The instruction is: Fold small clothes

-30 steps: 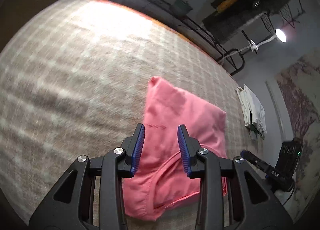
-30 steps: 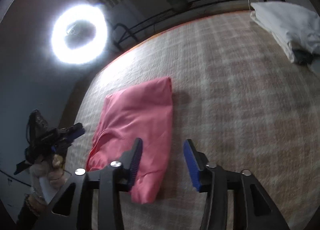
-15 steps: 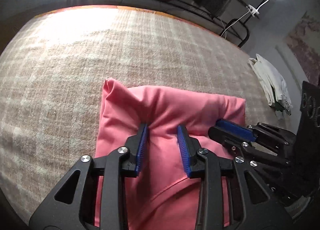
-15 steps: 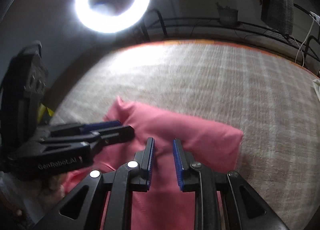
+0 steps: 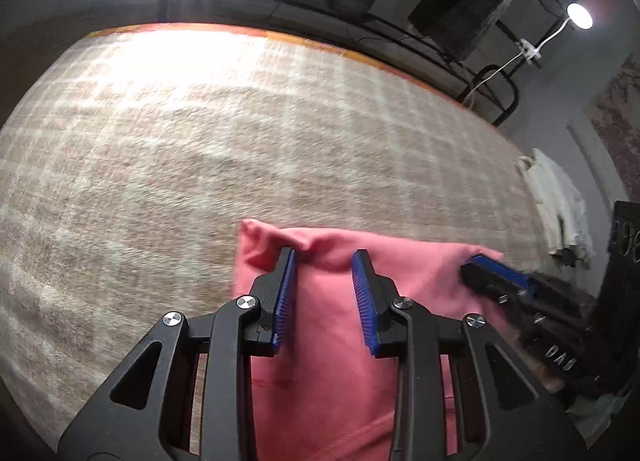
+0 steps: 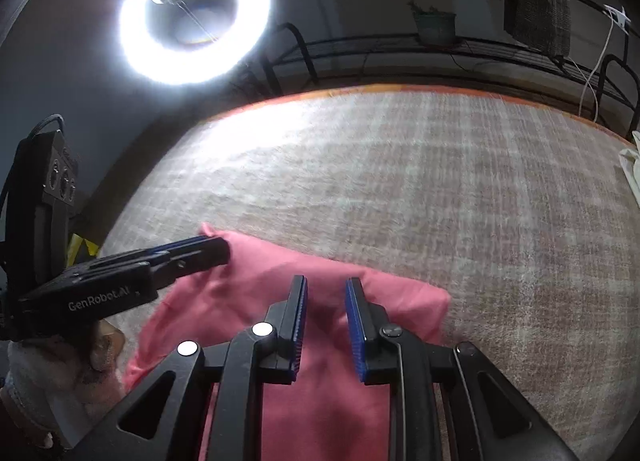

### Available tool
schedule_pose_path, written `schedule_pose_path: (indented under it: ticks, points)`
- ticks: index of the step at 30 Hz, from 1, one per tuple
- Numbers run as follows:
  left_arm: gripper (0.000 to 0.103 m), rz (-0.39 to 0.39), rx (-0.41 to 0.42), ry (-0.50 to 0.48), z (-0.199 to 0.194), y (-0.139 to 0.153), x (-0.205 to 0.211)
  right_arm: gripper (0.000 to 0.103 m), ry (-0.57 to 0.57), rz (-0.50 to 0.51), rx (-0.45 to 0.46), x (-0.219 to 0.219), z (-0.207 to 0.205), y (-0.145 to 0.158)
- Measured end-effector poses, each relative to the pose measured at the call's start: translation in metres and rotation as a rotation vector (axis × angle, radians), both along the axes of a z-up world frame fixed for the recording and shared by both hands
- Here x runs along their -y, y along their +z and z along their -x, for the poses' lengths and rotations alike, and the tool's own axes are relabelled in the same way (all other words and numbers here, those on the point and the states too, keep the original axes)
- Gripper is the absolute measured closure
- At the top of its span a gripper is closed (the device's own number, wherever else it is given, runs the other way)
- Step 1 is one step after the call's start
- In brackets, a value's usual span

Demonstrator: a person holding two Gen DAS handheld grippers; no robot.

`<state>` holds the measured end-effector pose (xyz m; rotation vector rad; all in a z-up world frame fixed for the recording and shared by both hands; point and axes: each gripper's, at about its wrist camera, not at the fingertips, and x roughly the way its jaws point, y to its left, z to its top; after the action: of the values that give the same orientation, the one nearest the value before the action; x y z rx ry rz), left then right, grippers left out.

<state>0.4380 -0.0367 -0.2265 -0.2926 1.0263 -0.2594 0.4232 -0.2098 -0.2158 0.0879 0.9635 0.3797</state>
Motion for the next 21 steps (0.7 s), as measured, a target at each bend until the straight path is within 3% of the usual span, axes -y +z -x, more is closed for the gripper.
schedule_pose_path:
  ticks: [5,8,10,13,17,21]
  points:
    - [0.078,-0.030,0.006,0.085,-0.002,-0.004,-0.028,0.084,-0.101,0.048,-0.031,0.031,-0.010,-0.012]
    - [0.078,0.009,0.002,0.140,0.003,0.000,-0.051,0.080,-0.173,0.064,-0.038,0.053,-0.010,-0.006]
    - [0.078,0.027,0.017,0.142,0.009,0.007,-0.059,0.079,-0.198,0.011,-0.040,0.069,-0.006,0.003]
    - [0.077,0.054,0.029,0.117,0.024,0.018,-0.070,0.064,-0.204,-0.078,-0.039,0.090,0.006,0.015]
    - [0.071,0.109,-0.034,0.089,0.047,0.016,-0.088,0.056,-0.172,-0.214,-0.076,0.111,0.027,0.018]
    - [0.071,0.220,-0.111,0.110,0.078,0.009,-0.107,0.053,-0.133,-0.294,-0.129,0.119,0.044,0.011]
